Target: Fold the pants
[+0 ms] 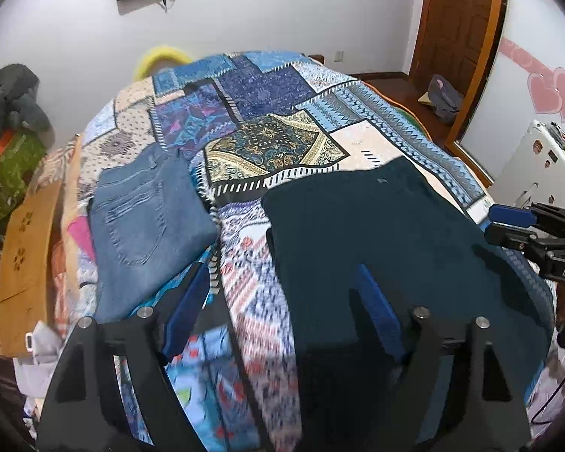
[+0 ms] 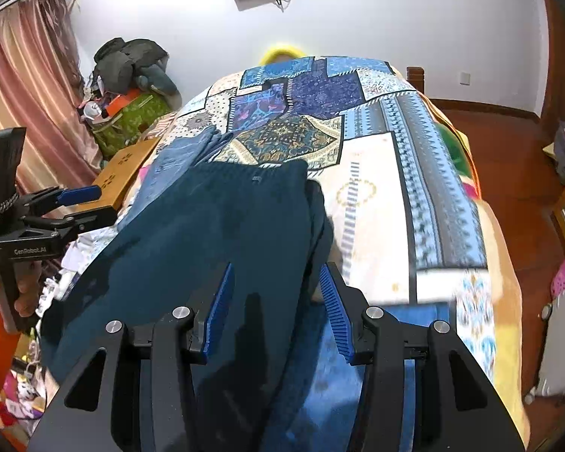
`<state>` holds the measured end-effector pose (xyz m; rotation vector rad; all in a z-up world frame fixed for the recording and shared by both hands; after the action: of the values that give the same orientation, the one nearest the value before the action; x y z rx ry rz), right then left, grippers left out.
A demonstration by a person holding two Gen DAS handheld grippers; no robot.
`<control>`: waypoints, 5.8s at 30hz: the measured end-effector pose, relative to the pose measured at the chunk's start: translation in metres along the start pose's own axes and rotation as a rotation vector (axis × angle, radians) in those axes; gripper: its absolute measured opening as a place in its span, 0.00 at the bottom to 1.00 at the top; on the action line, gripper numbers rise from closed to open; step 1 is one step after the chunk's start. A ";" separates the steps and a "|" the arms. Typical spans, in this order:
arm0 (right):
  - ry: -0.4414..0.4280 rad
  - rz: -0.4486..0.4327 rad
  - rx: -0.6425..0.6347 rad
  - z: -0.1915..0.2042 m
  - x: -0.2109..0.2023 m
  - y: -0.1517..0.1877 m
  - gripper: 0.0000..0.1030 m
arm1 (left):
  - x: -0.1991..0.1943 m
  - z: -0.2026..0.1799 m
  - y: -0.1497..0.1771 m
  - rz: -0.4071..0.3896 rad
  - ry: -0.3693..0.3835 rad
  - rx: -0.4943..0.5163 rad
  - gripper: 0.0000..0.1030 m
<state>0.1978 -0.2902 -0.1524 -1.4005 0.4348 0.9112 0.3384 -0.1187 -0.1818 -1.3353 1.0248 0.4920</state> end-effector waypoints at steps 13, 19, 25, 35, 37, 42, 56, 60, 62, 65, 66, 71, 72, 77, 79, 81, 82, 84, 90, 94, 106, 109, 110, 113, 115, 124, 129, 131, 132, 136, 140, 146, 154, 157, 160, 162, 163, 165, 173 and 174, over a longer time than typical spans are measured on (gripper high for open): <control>-0.022 0.077 -0.036 -0.020 0.056 -0.022 0.17 | 0.078 0.002 -0.025 0.132 0.063 -0.022 0.53; -0.010 0.112 -0.062 -0.020 0.069 -0.010 0.14 | 0.092 0.008 -0.018 0.124 0.048 -0.024 0.53; 0.000 0.123 -0.058 -0.022 0.065 -0.012 0.14 | 0.091 0.012 -0.019 0.131 0.073 -0.046 0.54; 0.048 0.066 -0.084 -0.008 0.021 -0.023 0.27 | 0.032 0.007 -0.020 0.043 0.058 -0.008 0.58; 0.047 0.037 -0.089 -0.005 0.008 -0.021 0.42 | 0.023 0.008 -0.018 0.043 0.071 -0.016 0.72; 0.054 0.011 -0.085 0.003 -0.013 -0.012 0.71 | 0.012 0.008 -0.006 0.095 0.104 -0.034 0.83; -0.140 0.208 0.073 -0.003 0.028 0.032 0.77 | 0.055 0.009 0.023 0.370 0.197 -0.154 0.84; -0.219 0.225 0.131 -0.009 0.045 0.031 0.77 | 0.065 0.010 0.023 0.419 0.238 -0.189 0.84; -0.252 0.236 0.150 -0.011 0.054 0.030 0.77 | 0.069 0.012 0.023 0.442 0.261 -0.209 0.84; -0.308 0.245 0.174 -0.012 0.065 0.027 0.71 | 0.074 0.014 0.022 0.461 0.293 -0.231 0.84; -0.320 0.247 0.173 -0.009 0.065 0.028 0.67 | 0.075 0.014 0.022 0.462 0.300 -0.230 0.84; -0.314 0.249 0.123 0.001 0.064 0.021 0.42 | 0.077 0.009 0.022 0.476 0.378 -0.239 0.69; -0.302 0.246 0.111 0.003 0.063 0.020 0.40 | 0.077 0.008 0.021 0.476 0.383 -0.240 0.68; -0.257 0.241 0.041 0.008 0.055 0.010 0.26 | 0.066 0.005 0.019 0.450 0.383 -0.210 0.51; -0.225 0.228 -0.010 0.016 0.052 0.003 0.25 | 0.056 0.006 0.016 0.428 0.380 -0.197 0.46; -0.205 0.212 -0.054 0.023 0.047 -0.004 0.25 | 0.044 0.006 0.014 0.400 0.376 -0.181 0.44; -0.199 0.200 -0.068 0.026 0.046 -0.008 0.24 | 0.036 0.006 0.012 0.379 0.371 -0.172 0.44; -0.192 0.168 -0.090 0.029 0.040 -0.017 0.24 | 0.020 0.008 0.007 0.325 0.357 -0.155 0.43; -0.195 0.020 -0.130 0.045 0.027 -0.063 0.23 | -0.033 0.029 -0.016 0.137 0.319 -0.143 0.41; -0.202 -0.073 -0.168 0.063 0.025 -0.100 0.23 | -0.065 0.054 -0.036 0.011 0.282 -0.163 0.41; -0.247 -0.155 -0.228 0.118 0.089 -0.188 0.23 | -0.074 0.151 -0.095 -0.176 0.185 -0.282 0.41; -0.249 -0.130 -0.232 0.129 0.120 -0.204 0.23 | -0.053 0.180 -0.107 -0.165 0.152 -0.324 0.41; -0.248 -0.114 -0.234 0.133 0.137 -0.209 0.23 | -0.045 0.187 -0.110 -0.159 0.143 -0.342 0.41; -0.243 -0.075 -0.236 0.143 0.170 -0.219 0.22 | -0.008 0.215 -0.119 -0.141 0.105 -0.385 0.41; -0.244 -0.035 -0.222 0.147 0.201 -0.226 0.22 | 0.013 0.232 -0.123 -0.117 0.088 -0.406 0.41; -0.224 0.116 -0.202 0.147 0.302 -0.232 0.22 | 0.116 0.293 -0.124 -0.003 0.027 -0.512 0.41; -0.225 0.173 -0.224 0.145 0.320 -0.223 0.23 | 0.165 0.315 -0.102 0.072 0.035 -0.598 0.41; -0.219 0.170 -0.241 0.144 0.314 -0.220 0.25 | 0.163 0.316 -0.096 0.040 0.049 -0.604 0.45; -0.215 0.169 -0.251 0.147 0.308 -0.217 0.26 | 0.161 0.317 -0.094 0.035 0.043 -0.606 0.45; -0.181 0.163 -0.263 0.148 0.291 -0.211 0.29 | 0.146 0.309 -0.088 0.030 -0.025 -0.590 0.45; -0.159 0.152 -0.266 0.145 0.271 -0.209 0.35 | 0.125 0.302 -0.085 0.026 -0.115 -0.558 0.45; -0.150 0.038 -0.258 0.145 0.202 -0.209 0.41 | 0.060 0.274 -0.077 -0.045 -0.151 -0.488 0.45; -0.157 -0.217 -0.273 0.157 0.066 -0.200 0.42 | -0.085 0.200 -0.055 -0.291 -0.105 -0.358 0.45; -0.142 -0.312 -0.304 0.167 0.016 -0.190 0.42 | -0.135 0.168 -0.040 -0.394 -0.114 -0.304 0.45; -0.149 -0.395 -0.333 0.178 -0.027 -0.175 0.42 | -0.180 0.137 -0.021 -0.483 -0.109 -0.265 0.45; -0.142 -0.448 -0.348 0.185 -0.051 -0.163 0.42 | -0.208 0.118 -0.005 -0.545 -0.116 -0.248 0.45; -0.138 -0.471 -0.357 0.188 -0.061 -0.158 0.42 | -0.218 0.111 0.001 -0.570 -0.119 -0.242 0.45; -0.131 -0.520 -0.367 0.196 -0.082 -0.145 0.42 | -0.241 0.093 0.018 -0.637 -0.133 -0.231 0.45; -0.091 -0.615 -0.325 0.208 -0.121 -0.103 0.58 | -0.286 0.059 0.068 -0.787 -0.196 -0.243 0.71; -0.076 -0.620 -0.319 0.208 -0.123 -0.100 0.61 | -0.287 0.057 0.072 -0.790 -0.194 -0.246 0.73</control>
<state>0.1477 -0.1190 0.0382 -1.6488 -0.2152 0.5289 0.1545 0.0232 0.0101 -1.7386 0.2258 0.1378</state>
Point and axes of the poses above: each gripper's, at about its wrist camera, not at the fingertips, and x roughly the way its jaws point, z to its left, y to its underside, the point moved 1 cm from there along x, roughly the way its jaws point, and after that the axes turned 10 degrees about -x, right-handed, at the moved point
